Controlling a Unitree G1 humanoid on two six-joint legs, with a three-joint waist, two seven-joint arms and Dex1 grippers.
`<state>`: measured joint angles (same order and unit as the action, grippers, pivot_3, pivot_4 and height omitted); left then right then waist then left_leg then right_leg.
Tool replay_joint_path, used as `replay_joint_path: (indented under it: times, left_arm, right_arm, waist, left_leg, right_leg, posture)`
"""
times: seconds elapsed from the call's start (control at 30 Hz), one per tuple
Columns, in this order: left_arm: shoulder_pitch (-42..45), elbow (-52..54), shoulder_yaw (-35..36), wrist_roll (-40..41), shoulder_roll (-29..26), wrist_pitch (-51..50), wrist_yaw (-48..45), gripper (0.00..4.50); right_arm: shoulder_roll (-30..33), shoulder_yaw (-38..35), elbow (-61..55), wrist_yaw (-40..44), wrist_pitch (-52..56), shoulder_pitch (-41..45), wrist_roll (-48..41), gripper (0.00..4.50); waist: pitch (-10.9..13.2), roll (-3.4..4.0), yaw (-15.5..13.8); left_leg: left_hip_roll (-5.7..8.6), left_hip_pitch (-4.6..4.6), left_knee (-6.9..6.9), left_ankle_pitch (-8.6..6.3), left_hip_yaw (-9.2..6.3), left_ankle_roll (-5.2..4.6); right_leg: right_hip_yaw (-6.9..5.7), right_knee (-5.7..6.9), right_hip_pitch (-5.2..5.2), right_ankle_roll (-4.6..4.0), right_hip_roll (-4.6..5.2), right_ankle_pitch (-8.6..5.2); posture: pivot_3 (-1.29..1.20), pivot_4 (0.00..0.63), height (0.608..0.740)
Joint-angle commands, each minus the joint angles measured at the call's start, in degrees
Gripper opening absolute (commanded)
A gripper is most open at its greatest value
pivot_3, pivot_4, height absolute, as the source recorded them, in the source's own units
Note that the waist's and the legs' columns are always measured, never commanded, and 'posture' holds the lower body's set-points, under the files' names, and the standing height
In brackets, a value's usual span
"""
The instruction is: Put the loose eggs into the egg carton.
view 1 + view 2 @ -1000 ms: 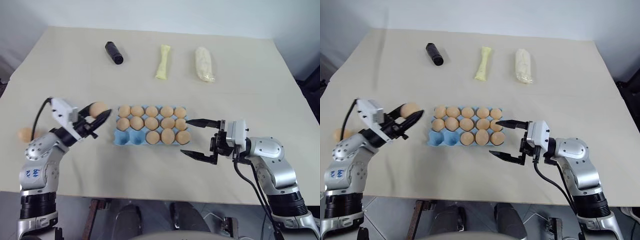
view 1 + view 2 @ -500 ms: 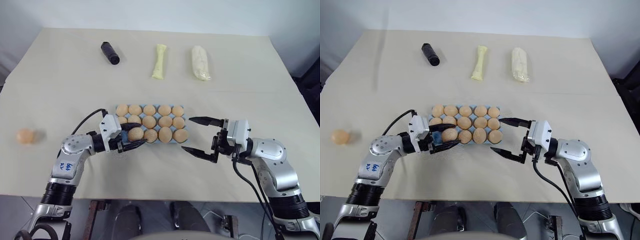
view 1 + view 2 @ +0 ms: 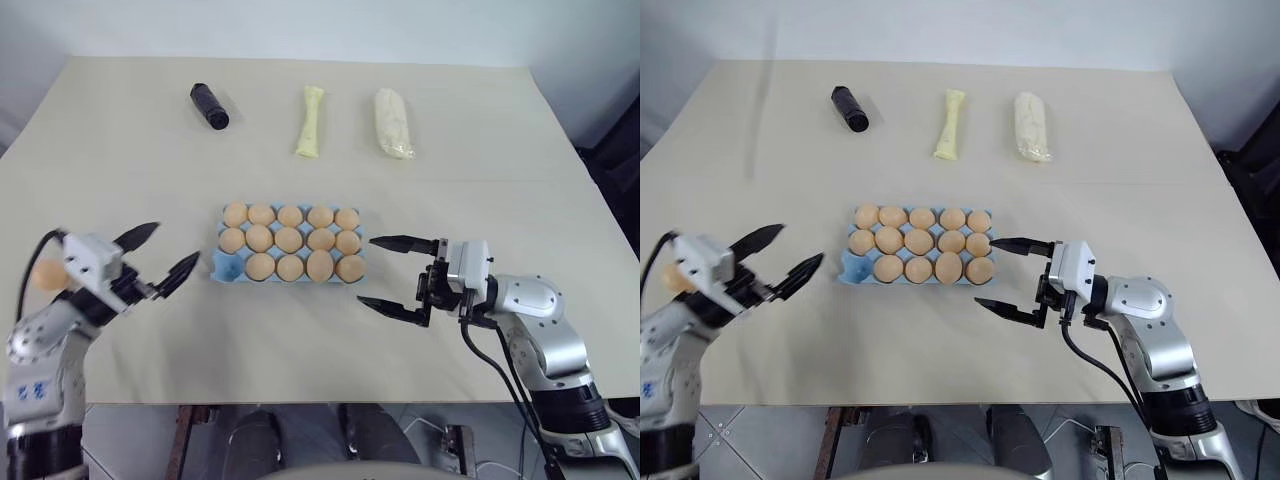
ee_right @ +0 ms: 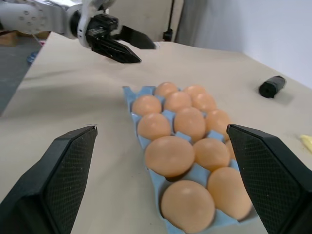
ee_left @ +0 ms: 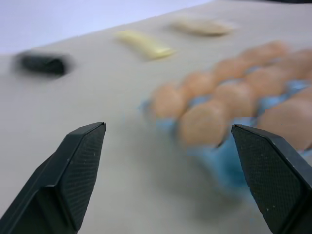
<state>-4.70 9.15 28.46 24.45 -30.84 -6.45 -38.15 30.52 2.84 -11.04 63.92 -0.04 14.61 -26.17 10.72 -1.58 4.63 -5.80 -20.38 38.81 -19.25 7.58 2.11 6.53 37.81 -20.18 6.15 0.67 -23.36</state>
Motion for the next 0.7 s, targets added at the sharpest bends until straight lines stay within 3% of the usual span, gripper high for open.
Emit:
replay_joint_path:
  times: [0.03, 0.17, 0.37, 0.57, 0.7]
  left_arm:
    - [-7.1, 3.9, 6.1, -0.4, 4.0, 1.7, 6.4, 4.37]
    - [-16.0, 3.6, 10.4, -2.8, 10.4, 6.1, 12.4, 4.37]
    - [-19.0, 3.8, 14.8, -0.1, 15.9, 6.6, 19.2, 4.37]
    - [-13.5, 2.6, 16.3, 2.7, 14.3, 4.0, 24.7, 4.37]
    - [-6.4, -1.3, 16.8, 2.9, 10.3, 2.1, 28.2, 4.37]
  right_arm:
    - [-1.2, 0.3, 0.2, 1.2, -1.1, 1.4, -1.4, 4.5]
    - [-2.6, 1.3, 1.0, 1.9, -1.0, 2.6, -1.4, 4.5]
    - [-3.0, 1.7, 1.8, 3.3, -0.3, 3.8, -1.7, 4.5]
    - [-3.2, 1.6, 2.3, 3.9, 0.0, 4.7, -1.5, 4.5]
    - [-2.9, 1.5, 1.9, 3.8, 0.0, 4.3, -1.3, 4.5]
  waist:
    - [0.0, -0.05, 0.2]
    - [0.0, -0.11, 0.2]
    - [0.1, -0.26, -0.2]
    - [0.1, -0.26, -0.3]
    - [0.1, -0.26, -0.1]
  left_leg:
    - [-0.01, 0.0, 0.0, 0.0, -0.01, 0.0]
    - [0.0, 0.01, 0.05, 0.0, -0.04, -0.01]
    - [0.07, 0.11, 0.08, -0.06, -0.45, -0.09]
    - [0.09, 0.1, 0.03, -0.15, -0.53, -0.07]
    - [0.07, 0.09, 0.03, -0.14, -0.54, -0.04]
  right_leg:
    - [0.0, 0.0, 0.0, 0.0, -0.01, 0.0]
    - [0.0, -0.01, 0.07, 0.0, -0.03, 0.0]
    - [-0.36, -0.37, 0.61, -0.03, 0.02, 0.02]
    - [-0.49, -0.42, 0.64, -0.03, 0.02, 0.02]
    - [-0.51, -0.41, 0.62, -0.03, -0.01, 0.01]
  posture:
    - [0.0, 0.15, 0.74]
    - [0.0, 0.15, 0.74]
    - [0.0, 0.15, 0.74]
    - [0.0, 0.15, 0.74]
    - [0.0, 0.15, 0.74]
